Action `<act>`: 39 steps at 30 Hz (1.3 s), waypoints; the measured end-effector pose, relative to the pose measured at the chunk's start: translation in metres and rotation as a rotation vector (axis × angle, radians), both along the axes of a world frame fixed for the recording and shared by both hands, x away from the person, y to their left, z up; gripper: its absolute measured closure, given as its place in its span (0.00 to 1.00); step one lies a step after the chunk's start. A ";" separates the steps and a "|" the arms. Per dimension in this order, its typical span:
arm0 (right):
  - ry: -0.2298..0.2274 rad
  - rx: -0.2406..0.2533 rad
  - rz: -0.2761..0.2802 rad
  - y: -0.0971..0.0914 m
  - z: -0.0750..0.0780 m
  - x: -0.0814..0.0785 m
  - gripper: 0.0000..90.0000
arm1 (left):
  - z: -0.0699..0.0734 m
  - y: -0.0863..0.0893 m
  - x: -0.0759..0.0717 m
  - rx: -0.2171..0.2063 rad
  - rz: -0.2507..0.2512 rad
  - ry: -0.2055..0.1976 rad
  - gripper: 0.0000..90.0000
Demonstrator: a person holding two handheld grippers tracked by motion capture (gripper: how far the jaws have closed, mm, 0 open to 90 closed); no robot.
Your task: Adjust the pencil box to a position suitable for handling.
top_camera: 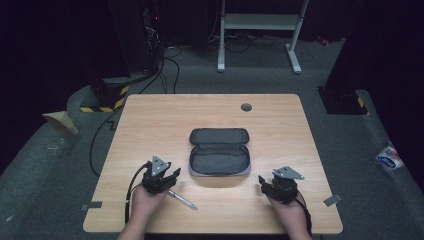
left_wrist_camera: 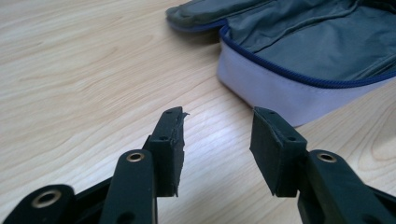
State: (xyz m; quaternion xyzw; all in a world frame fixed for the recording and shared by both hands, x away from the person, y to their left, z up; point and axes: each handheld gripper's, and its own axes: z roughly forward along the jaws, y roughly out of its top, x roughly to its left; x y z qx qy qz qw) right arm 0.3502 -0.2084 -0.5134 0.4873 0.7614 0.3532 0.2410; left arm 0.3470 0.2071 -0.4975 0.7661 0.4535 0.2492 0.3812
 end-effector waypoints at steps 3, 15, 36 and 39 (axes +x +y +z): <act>0.024 -0.018 -0.025 -0.016 -0.003 -0.002 0.42 | 0.000 0.009 -0.008 -0.044 0.025 0.030 0.62; 0.048 -0.036 -0.017 -0.027 -0.009 -0.008 0.43 | -0.010 0.030 -0.063 0.015 0.061 0.109 0.81; 0.062 -0.017 -0.023 -0.028 -0.009 -0.007 0.44 | -0.022 0.001 -0.031 0.055 0.044 0.127 0.82; 0.061 -0.018 -0.022 -0.028 -0.009 -0.006 0.44 | -0.023 -0.006 -0.024 0.057 0.030 0.117 0.82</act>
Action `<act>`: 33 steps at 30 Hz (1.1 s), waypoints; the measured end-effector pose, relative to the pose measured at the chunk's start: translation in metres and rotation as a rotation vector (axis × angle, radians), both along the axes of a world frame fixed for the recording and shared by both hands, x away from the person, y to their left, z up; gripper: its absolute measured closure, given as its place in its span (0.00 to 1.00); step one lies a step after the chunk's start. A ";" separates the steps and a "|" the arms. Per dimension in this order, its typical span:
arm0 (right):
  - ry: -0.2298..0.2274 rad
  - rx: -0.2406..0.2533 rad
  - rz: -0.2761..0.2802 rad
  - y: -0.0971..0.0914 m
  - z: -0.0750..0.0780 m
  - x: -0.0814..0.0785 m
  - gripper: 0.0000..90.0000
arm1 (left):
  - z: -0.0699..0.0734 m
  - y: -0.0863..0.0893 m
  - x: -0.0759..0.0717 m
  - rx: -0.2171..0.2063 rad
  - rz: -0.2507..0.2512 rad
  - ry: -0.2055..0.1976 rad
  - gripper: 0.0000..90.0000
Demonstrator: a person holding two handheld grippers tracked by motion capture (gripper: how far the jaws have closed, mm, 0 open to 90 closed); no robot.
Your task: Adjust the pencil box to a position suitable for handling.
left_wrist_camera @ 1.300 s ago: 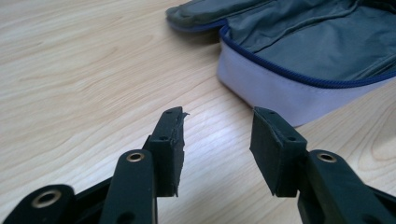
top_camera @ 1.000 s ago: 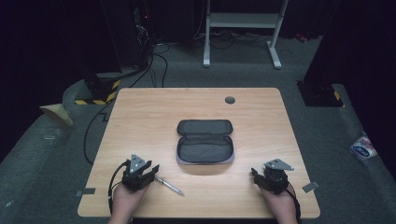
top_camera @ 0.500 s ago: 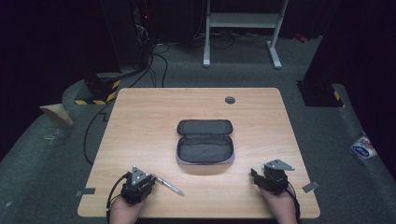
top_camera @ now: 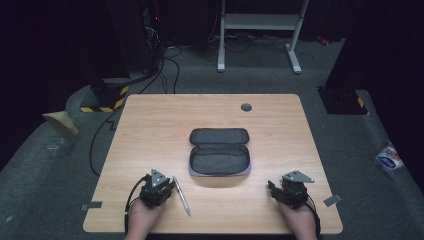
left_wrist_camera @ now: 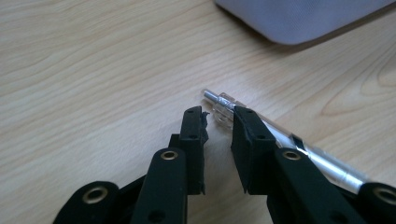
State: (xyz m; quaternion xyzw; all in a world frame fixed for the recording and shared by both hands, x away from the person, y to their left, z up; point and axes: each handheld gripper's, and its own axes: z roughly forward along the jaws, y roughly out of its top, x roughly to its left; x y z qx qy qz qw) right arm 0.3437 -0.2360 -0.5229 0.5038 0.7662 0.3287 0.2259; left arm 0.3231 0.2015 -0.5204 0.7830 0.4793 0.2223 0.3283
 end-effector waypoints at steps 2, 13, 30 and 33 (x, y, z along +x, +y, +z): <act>0.001 0.001 -0.002 0.000 0.000 0.000 0.44 | -0.001 -0.006 0.005 -0.009 -0.009 -0.006 0.82; 0.002 0.001 -0.004 0.001 0.000 0.000 0.44 | 0.007 -0.011 -0.009 -0.039 -0.028 -0.032 0.75; 0.003 0.002 0.005 0.001 0.000 0.000 0.43 | 0.003 -0.030 -0.024 -0.012 -0.049 0.047 0.69; 0.004 0.003 0.005 0.001 0.000 0.000 0.43 | 0.003 -0.026 -0.023 -0.012 -0.040 0.047 0.72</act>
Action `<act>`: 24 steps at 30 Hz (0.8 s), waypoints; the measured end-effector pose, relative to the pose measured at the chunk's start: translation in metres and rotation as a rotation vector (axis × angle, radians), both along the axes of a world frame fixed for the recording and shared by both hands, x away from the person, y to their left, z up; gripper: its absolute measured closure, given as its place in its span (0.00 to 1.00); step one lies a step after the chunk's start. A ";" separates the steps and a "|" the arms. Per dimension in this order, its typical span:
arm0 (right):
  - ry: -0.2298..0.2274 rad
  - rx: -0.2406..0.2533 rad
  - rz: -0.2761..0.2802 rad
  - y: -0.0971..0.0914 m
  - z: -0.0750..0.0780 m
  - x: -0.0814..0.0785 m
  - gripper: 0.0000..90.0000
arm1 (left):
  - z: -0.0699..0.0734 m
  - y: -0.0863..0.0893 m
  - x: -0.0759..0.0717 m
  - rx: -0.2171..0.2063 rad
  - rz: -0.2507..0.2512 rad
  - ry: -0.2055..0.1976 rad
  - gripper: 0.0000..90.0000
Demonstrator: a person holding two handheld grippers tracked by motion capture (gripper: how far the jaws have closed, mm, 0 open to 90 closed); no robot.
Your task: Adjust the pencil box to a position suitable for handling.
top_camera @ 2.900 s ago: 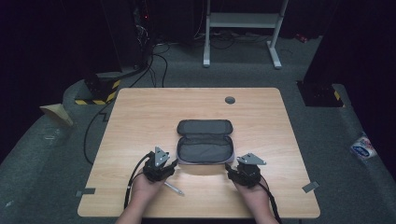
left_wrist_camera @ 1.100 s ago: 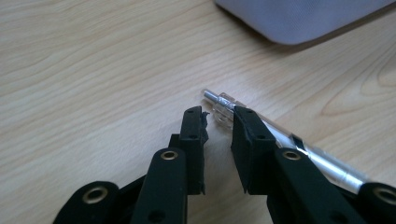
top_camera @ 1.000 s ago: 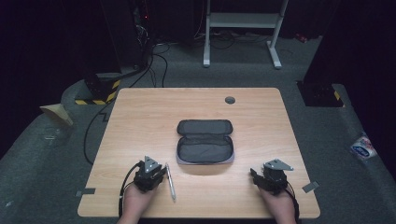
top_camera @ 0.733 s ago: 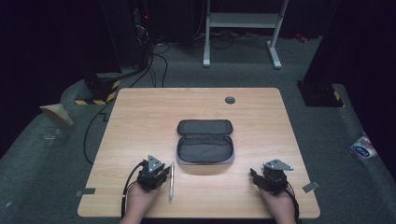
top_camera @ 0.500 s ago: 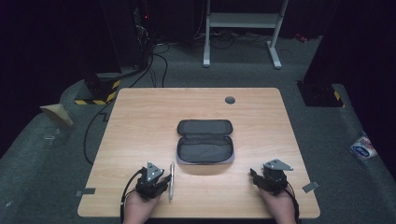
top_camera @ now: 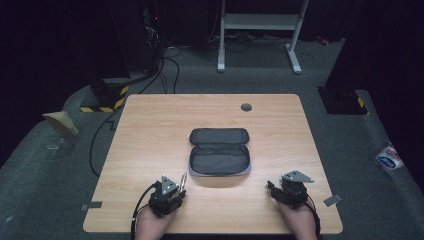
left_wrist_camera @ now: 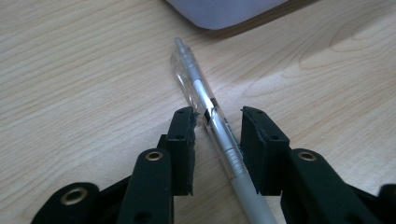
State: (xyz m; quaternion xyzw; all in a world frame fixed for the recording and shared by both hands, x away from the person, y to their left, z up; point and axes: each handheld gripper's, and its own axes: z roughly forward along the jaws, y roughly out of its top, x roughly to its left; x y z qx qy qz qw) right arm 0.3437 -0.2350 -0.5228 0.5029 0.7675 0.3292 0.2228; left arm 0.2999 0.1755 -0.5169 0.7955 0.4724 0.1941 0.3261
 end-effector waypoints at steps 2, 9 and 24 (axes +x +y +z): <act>0.000 0.000 0.000 0.000 0.000 0.000 0.43 | 0.000 0.003 0.001 -0.010 0.006 0.005 0.73; -0.002 -0.002 0.002 0.000 0.000 0.000 0.43 | 0.001 0.016 0.005 -0.021 0.027 -0.007 0.74; -0.002 -0.002 0.002 0.000 0.000 0.000 0.43 | 0.002 0.027 0.013 -0.050 0.049 -0.040 0.84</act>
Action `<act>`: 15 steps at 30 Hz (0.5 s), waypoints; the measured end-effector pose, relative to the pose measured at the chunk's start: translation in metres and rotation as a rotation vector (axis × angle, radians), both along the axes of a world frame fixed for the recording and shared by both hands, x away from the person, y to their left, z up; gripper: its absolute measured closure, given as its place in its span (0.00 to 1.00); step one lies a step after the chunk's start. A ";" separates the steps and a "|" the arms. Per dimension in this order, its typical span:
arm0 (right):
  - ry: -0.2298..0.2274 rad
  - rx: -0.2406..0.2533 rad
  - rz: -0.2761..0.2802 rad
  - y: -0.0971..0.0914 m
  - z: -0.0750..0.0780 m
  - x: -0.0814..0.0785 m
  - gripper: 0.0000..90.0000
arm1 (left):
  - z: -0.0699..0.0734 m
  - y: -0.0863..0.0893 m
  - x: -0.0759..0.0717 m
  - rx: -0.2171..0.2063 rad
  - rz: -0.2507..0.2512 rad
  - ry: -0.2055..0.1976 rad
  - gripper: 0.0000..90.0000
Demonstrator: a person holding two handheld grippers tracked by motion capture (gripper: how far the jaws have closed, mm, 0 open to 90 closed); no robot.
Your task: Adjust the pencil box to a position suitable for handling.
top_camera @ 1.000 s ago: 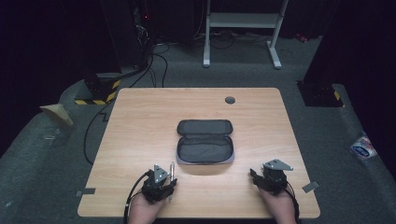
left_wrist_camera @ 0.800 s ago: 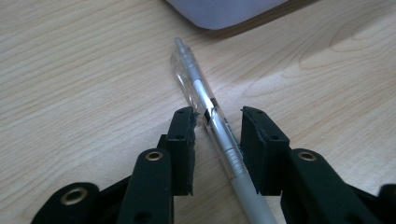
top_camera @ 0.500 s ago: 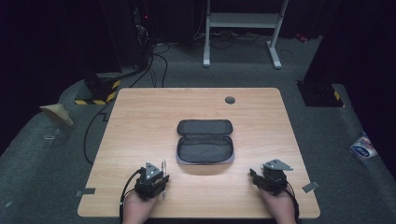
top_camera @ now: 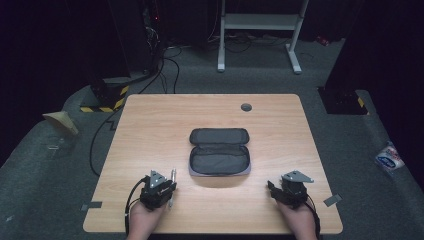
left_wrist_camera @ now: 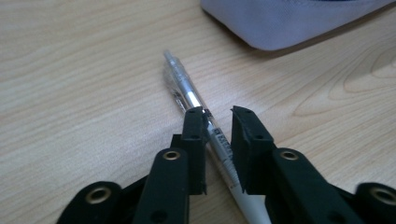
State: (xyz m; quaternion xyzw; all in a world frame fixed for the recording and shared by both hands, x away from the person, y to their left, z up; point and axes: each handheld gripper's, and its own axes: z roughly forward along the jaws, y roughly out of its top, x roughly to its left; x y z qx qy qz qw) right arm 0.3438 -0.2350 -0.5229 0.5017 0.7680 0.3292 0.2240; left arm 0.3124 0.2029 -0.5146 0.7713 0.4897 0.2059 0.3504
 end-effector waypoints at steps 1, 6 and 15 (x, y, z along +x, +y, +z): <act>0.000 0.000 0.000 0.000 0.000 0.000 0.43 | 0.000 0.000 0.000 0.001 0.000 -0.008 0.85; 0.000 0.000 -0.001 0.000 0.000 0.000 0.43 | 0.002 0.003 -0.001 -0.008 0.007 -0.029 0.91; 0.000 0.000 -0.001 0.000 0.000 0.000 0.43 | -0.006 -0.003 -0.004 0.058 -0.008 -0.003 0.72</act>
